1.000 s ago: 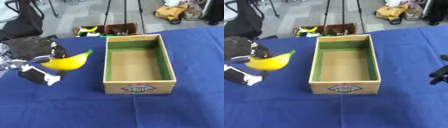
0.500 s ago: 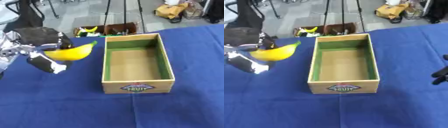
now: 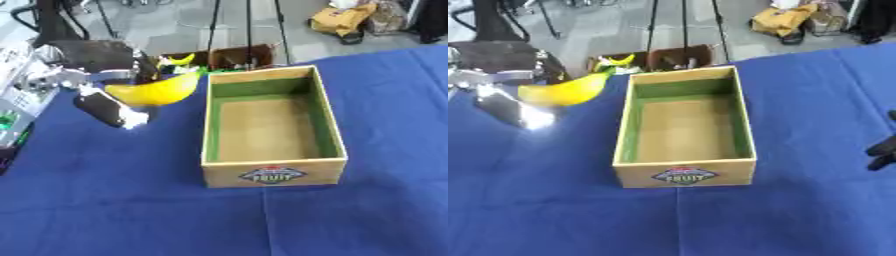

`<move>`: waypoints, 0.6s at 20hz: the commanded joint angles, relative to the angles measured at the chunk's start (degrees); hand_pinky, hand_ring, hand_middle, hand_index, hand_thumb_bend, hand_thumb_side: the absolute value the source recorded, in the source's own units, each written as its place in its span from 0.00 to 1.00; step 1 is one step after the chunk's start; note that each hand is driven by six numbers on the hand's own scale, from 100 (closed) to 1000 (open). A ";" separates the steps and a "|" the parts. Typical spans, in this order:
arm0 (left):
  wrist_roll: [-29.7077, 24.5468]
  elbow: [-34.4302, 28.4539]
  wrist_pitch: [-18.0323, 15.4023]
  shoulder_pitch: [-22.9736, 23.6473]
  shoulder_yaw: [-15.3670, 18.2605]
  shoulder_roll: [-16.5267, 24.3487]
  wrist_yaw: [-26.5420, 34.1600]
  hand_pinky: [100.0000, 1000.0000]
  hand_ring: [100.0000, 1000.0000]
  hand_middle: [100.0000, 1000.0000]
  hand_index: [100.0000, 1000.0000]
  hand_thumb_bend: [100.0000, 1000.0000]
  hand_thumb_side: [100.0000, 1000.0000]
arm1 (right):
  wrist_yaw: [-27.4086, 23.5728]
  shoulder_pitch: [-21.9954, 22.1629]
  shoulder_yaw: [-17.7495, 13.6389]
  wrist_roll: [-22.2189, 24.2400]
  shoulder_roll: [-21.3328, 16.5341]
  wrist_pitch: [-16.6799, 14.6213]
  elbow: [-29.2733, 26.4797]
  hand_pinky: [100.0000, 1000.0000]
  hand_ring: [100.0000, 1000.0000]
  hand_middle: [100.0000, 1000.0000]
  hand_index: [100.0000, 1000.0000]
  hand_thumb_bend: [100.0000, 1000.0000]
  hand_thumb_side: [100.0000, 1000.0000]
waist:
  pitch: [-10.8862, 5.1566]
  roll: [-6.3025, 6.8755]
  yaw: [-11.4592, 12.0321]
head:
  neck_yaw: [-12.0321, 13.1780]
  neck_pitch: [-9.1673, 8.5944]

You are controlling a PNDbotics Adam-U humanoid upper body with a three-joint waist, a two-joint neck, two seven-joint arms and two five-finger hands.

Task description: Pick up objects on the table and place them in the box.

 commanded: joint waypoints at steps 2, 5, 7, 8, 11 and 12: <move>-0.93 2.64 -0.67 -3.19 0.42 -1.12 -0.78 0.43 0.56 0.48 0.59 0.00 0.54 | 0.62 -0.37 0.20 0.30 -1.18 0.02 -0.68 0.33 0.46 0.36 0.75 0.00 0.88 | -0.92 -0.05 -0.35 | 0.66 -0.83; -1.19 4.60 -1.11 -4.98 0.53 -2.69 -1.35 0.42 0.56 0.48 0.59 0.00 0.54 | 0.55 -0.49 0.25 0.38 -1.11 0.03 -0.75 0.33 0.46 0.36 0.75 0.00 0.88 | -0.84 0.11 -0.76 | 0.94 -0.94; -1.30 5.61 -1.47 -5.90 0.55 -3.60 -1.52 0.42 0.56 0.48 0.59 0.00 0.55 | 0.52 -0.58 0.28 0.42 -1.09 0.07 -0.81 0.33 0.46 0.36 0.75 0.00 0.88 | -0.77 0.25 -1.03 | 1.07 -1.09; -1.42 6.07 -1.62 -6.39 0.59 -4.15 -1.49 0.42 0.56 0.48 0.59 0.00 0.55 | 0.51 -0.64 0.31 0.46 -1.11 0.08 -0.83 0.33 0.46 0.36 0.75 0.00 0.88 | -0.70 0.34 -1.19 | 1.18 -1.17; -1.58 7.26 -1.91 -7.77 0.90 -5.75 -1.54 0.42 0.56 0.48 0.59 0.00 0.55 | 0.47 -0.91 0.41 0.57 -1.11 0.11 -0.94 0.33 0.46 0.36 0.75 0.00 0.88 | -0.45 0.58 -1.62 | 1.49 -1.26; -1.59 7.54 -2.01 -8.11 0.95 -6.25 -1.58 0.41 0.56 0.48 0.59 0.00 0.56 | 0.47 -1.02 0.42 0.59 -1.12 0.13 -0.99 0.33 0.46 0.36 0.75 0.00 0.88 | -0.33 0.71 -1.83 | 1.56 -1.33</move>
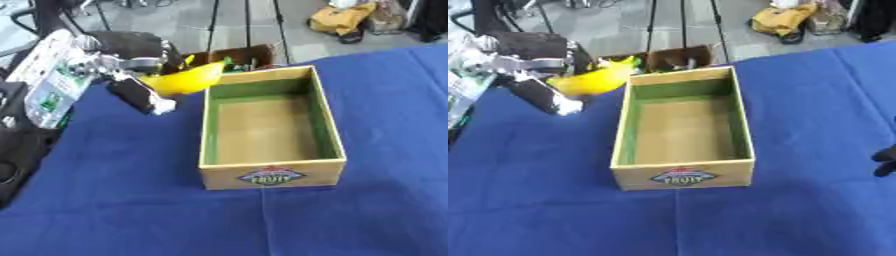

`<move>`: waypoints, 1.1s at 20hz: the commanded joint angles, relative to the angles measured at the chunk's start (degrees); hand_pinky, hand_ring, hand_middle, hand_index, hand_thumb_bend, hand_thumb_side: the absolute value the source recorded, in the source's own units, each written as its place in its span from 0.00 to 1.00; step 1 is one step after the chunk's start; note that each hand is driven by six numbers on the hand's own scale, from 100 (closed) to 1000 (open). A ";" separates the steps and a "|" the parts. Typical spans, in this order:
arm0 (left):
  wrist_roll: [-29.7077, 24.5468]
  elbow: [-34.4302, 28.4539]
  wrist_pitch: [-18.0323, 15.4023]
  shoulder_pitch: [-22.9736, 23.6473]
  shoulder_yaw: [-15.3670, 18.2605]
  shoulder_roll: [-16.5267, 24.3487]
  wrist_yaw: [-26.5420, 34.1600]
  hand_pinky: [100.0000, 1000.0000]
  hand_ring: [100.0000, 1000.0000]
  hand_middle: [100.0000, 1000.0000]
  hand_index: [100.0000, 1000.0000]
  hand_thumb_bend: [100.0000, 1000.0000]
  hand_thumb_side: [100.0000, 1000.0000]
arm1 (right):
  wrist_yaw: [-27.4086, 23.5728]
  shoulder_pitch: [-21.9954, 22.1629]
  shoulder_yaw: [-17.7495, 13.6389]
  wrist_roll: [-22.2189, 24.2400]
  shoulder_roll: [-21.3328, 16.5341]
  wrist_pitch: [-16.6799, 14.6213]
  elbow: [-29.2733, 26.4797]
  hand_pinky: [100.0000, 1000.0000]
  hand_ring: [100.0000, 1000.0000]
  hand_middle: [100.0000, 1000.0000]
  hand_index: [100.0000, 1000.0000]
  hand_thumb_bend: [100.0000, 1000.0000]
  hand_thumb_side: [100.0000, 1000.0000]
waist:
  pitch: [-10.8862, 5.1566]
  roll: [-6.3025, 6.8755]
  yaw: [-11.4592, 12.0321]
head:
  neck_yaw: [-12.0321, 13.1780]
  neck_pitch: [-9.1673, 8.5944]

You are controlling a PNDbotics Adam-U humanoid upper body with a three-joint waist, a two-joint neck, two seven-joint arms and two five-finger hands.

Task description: Pick up objects on the table and place them in the box.

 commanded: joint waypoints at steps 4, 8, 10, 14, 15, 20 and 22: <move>-0.87 1.52 -1.08 -2.88 1.04 -1.75 -0.27 0.41 0.56 0.48 0.58 0.00 0.56 | 0.44 -1.16 0.12 0.32 -1.06 0.05 -1.18 0.33 0.46 0.36 0.75 0.00 0.87 | -0.46 0.18 -0.88 | 0.55 -1.09; -0.77 2.76 -1.12 -3.95 1.16 -3.74 -1.26 0.40 0.56 0.47 0.58 0.00 0.57 | 0.44 -1.42 0.14 0.33 -0.96 0.13 -1.33 0.33 0.46 0.36 0.75 0.00 0.87 | -0.05 0.35 -1.40 | 0.68 -1.29; -0.59 3.45 -1.12 -4.28 1.40 -4.89 -1.63 0.40 0.56 0.47 0.58 0.00 0.57 | 0.42 -1.55 0.14 0.28 -0.88 0.18 -1.40 0.33 0.46 0.36 0.75 0.00 0.87 | 0.17 0.42 -1.58 | 0.75 -1.45; -0.42 5.19 -0.76 -4.90 2.24 -7.67 -3.61 0.40 0.56 0.47 0.58 0.00 0.57 | 0.38 -1.83 0.25 0.37 -0.73 0.25 -1.52 0.33 0.46 0.36 0.75 0.00 0.87 | 0.63 0.47 -1.97 | 0.99 -1.76; -0.35 5.57 -0.75 -5.12 2.39 -8.29 -4.61 0.40 0.56 0.47 0.58 0.00 0.57 | 0.36 -1.91 0.28 0.40 -0.70 0.26 -1.54 0.33 0.46 0.36 0.75 0.00 0.87 | 0.72 0.45 -2.07 | 1.12 -1.86; -0.03 6.59 -1.15 -5.93 2.65 -11.23 -10.23 0.42 0.56 0.48 0.59 0.00 0.56 | 0.19 -2.51 0.49 0.58 -0.39 0.22 -1.59 0.33 0.45 0.36 0.75 0.00 0.87 | 1.19 0.26 -2.85 | 2.53 -2.73; 0.18 6.71 -1.08 -6.08 2.77 -11.81 -12.75 0.42 0.56 0.48 0.59 0.00 0.56 | 0.11 -2.68 0.52 0.59 -0.32 0.20 -1.61 0.33 0.45 0.36 0.75 0.00 0.87 | 1.33 0.22 -3.09 | 3.14 -3.06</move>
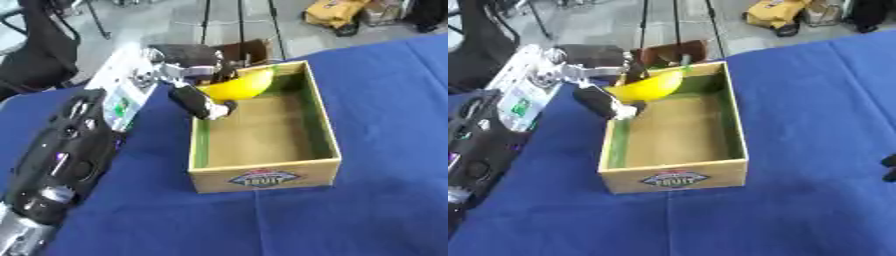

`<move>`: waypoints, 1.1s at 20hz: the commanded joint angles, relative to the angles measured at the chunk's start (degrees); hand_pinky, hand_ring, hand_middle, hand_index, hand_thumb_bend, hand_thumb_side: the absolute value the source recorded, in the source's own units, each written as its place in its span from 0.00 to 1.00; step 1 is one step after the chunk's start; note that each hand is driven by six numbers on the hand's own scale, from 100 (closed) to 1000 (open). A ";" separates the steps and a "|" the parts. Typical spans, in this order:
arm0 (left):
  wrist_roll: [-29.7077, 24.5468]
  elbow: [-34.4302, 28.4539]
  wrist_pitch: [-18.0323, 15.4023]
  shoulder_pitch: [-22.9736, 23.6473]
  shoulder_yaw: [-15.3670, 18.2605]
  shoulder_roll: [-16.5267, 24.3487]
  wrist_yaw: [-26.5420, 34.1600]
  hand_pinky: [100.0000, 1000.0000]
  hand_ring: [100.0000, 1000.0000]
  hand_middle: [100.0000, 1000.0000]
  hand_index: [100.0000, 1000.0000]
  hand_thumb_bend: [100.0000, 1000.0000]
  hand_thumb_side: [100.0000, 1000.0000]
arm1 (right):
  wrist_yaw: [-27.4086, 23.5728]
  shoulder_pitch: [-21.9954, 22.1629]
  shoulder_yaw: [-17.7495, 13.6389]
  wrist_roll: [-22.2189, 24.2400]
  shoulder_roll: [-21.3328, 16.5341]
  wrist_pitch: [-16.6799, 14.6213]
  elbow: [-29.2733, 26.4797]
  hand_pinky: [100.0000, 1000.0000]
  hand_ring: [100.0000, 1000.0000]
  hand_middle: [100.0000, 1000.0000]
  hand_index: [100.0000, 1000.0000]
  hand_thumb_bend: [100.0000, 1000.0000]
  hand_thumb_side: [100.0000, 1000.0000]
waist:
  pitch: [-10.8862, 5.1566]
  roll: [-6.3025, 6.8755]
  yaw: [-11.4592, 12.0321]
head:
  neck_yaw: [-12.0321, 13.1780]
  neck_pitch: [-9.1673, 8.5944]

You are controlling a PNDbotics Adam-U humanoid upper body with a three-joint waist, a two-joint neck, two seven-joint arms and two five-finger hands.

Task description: Pick up objects on the table and place them in the box.

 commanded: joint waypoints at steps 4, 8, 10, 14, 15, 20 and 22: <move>0.40 0.75 -0.41 -1.38 0.97 -0.89 -6.38 0.43 0.56 0.48 0.59 0.00 0.56 | 0.01 -1.10 0.23 0.31 -0.26 -0.17 -1.36 0.33 0.45 0.36 0.75 0.00 0.87 | -0.80 -0.64 -0.42 | 1.48 -1.54; 1.00 1.63 -1.21 -0.69 0.58 -1.74 -8.01 0.43 0.56 0.48 0.59 0.00 0.57 | -0.04 -1.20 0.30 0.38 -0.27 -0.16 -1.31 0.33 0.46 0.36 0.75 0.00 0.87 | -0.69 -0.65 -0.75 | 1.78 -1.92; 1.32 1.57 -1.71 -0.46 0.21 -1.93 -8.61 0.43 0.56 0.48 0.59 0.00 0.57 | -0.01 -1.11 0.28 0.39 -0.29 -0.16 -1.25 0.33 0.46 0.36 0.75 0.00 0.87 | -0.63 -0.60 -0.82 | 1.88 -2.13; 2.05 2.09 -2.12 -0.28 -0.33 -2.59 -10.50 0.44 0.57 0.49 0.59 0.00 0.56 | -0.01 -1.13 0.30 0.45 -0.26 -0.18 -1.23 0.33 0.46 0.36 0.75 0.00 0.86 | -0.54 -0.59 -0.99 | 2.07 -2.48; 2.25 2.28 -2.17 -0.22 -0.49 -2.64 -11.22 0.44 0.57 0.49 0.60 0.00 0.57 | 0.02 -1.11 0.28 0.45 -0.28 -0.17 -1.21 0.33 0.46 0.36 0.75 0.00 0.86 | -0.53 -0.57 -1.02 | 2.11 -2.52; 3.65 3.09 -2.29 0.12 -0.83 -3.18 -13.41 0.46 0.58 0.53 0.65 0.00 0.58 | -0.01 -1.13 0.25 0.46 -0.23 -0.17 -1.21 0.33 0.45 0.36 0.75 0.00 0.86 | -0.50 -0.58 -1.06 | 2.16 -2.79; 4.17 3.13 -2.42 0.22 -1.13 -3.40 -14.02 0.47 0.58 0.53 0.65 0.00 0.58 | -0.01 -1.13 0.26 0.48 -0.20 -0.15 -1.19 0.33 0.45 0.36 0.75 0.00 0.86 | -0.49 -0.60 -1.07 | 2.23 -2.86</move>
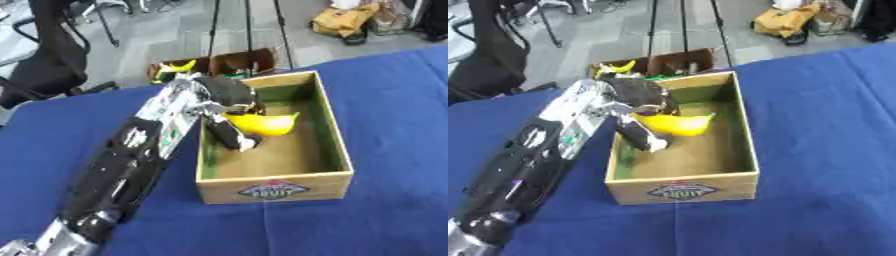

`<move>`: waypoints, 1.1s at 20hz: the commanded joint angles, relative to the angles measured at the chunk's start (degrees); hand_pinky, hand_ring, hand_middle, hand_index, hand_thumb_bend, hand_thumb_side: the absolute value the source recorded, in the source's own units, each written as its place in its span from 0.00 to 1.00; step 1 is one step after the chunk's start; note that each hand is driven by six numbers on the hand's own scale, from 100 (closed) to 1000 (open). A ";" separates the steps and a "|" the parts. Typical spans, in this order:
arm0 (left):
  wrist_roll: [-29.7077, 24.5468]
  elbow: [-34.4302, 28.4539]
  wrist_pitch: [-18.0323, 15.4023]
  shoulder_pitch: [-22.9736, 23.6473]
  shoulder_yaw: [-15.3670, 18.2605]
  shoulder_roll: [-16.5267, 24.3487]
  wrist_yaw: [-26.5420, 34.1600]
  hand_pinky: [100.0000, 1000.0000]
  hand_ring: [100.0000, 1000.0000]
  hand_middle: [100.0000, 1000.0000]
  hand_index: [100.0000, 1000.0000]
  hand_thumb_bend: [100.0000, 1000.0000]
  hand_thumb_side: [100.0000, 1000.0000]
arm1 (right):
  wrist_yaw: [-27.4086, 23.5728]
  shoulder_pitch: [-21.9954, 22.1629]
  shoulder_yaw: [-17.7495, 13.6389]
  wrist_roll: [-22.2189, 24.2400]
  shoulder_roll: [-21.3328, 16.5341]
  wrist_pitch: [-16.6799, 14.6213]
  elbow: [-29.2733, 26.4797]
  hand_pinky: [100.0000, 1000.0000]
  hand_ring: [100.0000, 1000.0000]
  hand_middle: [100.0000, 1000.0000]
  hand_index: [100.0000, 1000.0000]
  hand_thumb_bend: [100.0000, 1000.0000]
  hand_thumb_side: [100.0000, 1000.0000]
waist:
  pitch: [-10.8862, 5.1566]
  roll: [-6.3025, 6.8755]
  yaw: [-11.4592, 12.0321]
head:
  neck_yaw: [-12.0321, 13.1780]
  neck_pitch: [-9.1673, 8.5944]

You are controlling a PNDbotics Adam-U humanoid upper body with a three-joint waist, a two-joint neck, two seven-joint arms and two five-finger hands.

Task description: Pick up objects on the table and place them in the box.

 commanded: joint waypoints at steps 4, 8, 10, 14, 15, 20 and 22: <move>1.45 -0.57 -0.54 -0.81 -0.66 0.18 -1.86 0.48 0.59 0.55 0.67 0.00 0.58 | -0.02 -0.60 -0.05 0.17 -0.21 -0.05 -1.09 0.33 0.46 0.36 0.75 0.00 0.87 | -1.02 -0.65 -0.16 | 0.37 -1.07; 1.25 -0.42 -0.54 -0.67 -1.12 0.09 -3.82 0.53 0.66 0.66 0.75 0.00 0.63 | -0.03 -0.54 -0.11 0.21 -0.24 -0.07 -1.06 0.33 0.46 0.36 0.75 0.00 0.86 | -1.01 -0.63 -0.11 | 0.46 -1.20; 1.17 -0.53 -0.30 -0.77 -1.07 0.07 -4.81 0.58 0.73 0.73 0.79 0.00 0.62 | -0.05 -0.51 -0.09 0.27 -0.24 -0.06 -1.05 0.33 0.46 0.36 0.75 0.00 0.86 | -1.03 -0.63 -0.06 | 0.48 -1.21; 1.70 -0.92 0.44 -0.86 -0.85 0.07 -6.06 0.63 0.78 0.79 0.88 0.02 0.65 | -0.07 -0.42 -0.10 0.35 -0.20 -0.03 -1.03 0.33 0.46 0.36 0.75 0.00 0.86 | -1.14 -0.65 0.01 | 0.41 -1.26; 1.97 -1.10 0.73 -0.83 -0.73 0.09 -6.22 0.64 0.79 0.80 0.90 0.05 0.66 | -0.07 -0.40 -0.10 0.36 -0.20 -0.02 -1.02 0.33 0.46 0.36 0.75 0.00 0.86 | -1.16 -0.66 0.03 | 0.41 -1.29; 4.92 -2.92 2.69 -0.37 -0.07 0.32 -7.08 0.61 0.78 0.78 0.89 0.17 0.71 | -0.08 -0.25 -0.18 0.33 -0.20 -0.02 -1.00 0.33 0.46 0.36 0.75 0.00 0.86 | -1.39 -0.72 0.27 | 0.22 -1.19; 7.15 -4.38 3.10 0.05 0.21 0.48 -6.45 0.57 0.76 0.74 0.85 0.15 0.70 | -0.05 -0.05 -0.23 0.31 -0.23 0.01 -0.98 0.33 0.46 0.36 0.75 0.00 0.86 | -1.58 -0.73 0.63 | -0.06 -0.77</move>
